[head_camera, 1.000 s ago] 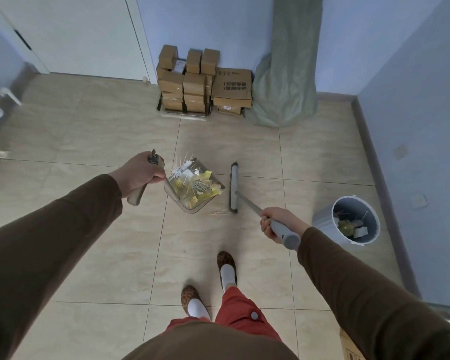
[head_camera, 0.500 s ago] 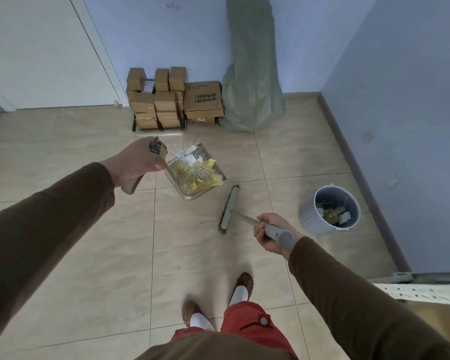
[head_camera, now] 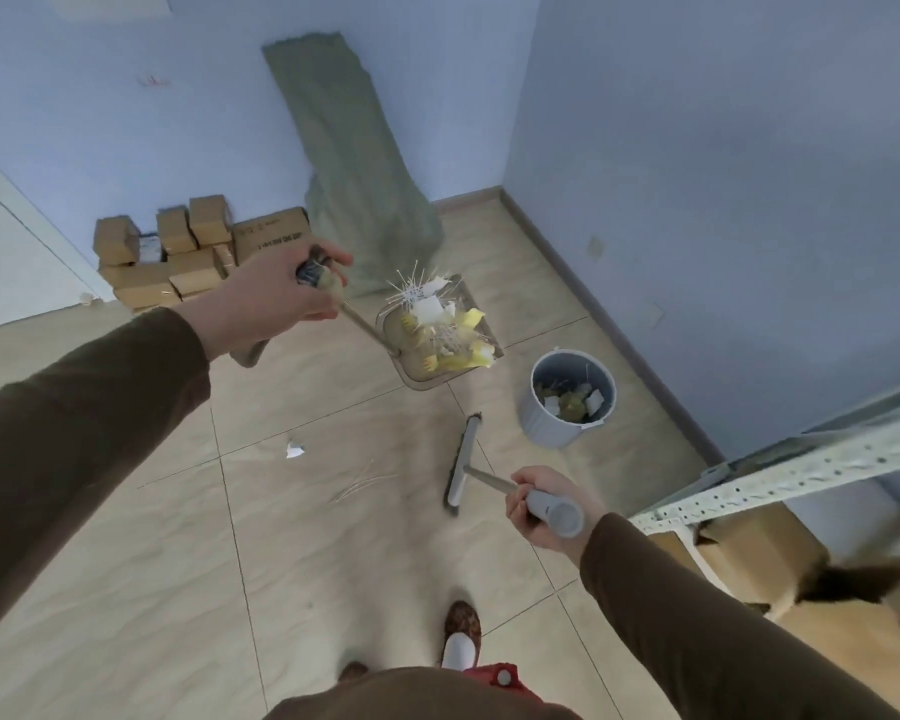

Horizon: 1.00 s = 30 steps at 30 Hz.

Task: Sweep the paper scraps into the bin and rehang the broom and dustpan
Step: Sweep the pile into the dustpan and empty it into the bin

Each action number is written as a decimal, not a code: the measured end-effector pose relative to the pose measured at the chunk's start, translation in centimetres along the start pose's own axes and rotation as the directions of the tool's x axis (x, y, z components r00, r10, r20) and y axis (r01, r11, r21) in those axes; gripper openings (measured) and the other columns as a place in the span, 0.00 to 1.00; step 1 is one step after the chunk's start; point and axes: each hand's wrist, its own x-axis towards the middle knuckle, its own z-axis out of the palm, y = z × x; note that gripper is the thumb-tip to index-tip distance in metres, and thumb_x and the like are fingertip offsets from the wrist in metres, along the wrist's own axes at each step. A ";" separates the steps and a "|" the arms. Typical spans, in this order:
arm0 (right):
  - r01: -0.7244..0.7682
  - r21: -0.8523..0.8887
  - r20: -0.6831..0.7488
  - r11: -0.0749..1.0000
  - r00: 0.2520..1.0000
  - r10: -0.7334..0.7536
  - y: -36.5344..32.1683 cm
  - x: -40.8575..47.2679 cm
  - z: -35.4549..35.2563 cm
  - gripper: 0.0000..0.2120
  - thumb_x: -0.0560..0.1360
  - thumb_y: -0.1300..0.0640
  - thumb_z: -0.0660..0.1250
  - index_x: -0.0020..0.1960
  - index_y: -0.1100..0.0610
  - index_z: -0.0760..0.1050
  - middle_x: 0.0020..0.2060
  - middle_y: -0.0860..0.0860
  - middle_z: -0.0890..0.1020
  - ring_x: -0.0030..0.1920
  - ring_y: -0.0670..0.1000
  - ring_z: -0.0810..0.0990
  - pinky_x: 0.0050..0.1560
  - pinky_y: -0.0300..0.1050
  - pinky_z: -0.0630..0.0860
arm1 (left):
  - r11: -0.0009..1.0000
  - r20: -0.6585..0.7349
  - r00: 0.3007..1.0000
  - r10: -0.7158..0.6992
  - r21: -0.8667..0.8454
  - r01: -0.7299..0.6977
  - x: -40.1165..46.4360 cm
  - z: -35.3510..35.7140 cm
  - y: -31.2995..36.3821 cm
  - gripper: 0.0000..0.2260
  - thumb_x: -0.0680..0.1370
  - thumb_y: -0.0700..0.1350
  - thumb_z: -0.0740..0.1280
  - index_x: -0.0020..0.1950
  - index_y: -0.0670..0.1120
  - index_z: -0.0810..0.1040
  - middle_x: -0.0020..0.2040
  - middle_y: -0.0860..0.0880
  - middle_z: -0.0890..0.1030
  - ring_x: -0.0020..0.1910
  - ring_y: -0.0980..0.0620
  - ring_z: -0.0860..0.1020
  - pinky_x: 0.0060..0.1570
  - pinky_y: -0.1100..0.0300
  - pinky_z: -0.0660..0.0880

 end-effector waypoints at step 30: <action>0.147 0.271 -0.206 0.951 0.974 -0.092 6.4 -8.0 -10.0 0.06 0.78 0.60 0.64 0.49 0.59 0.67 0.26 0.50 0.68 0.18 0.46 0.70 0.18 0.34 0.70 | -0.082 0.739 0.644 0.198 0.668 -0.740 -0.8 18.3 0.5 0.32 0.72 0.24 0.59 0.70 0.48 0.61 0.62 0.47 0.71 0.26 0.49 0.64 0.23 0.59 0.59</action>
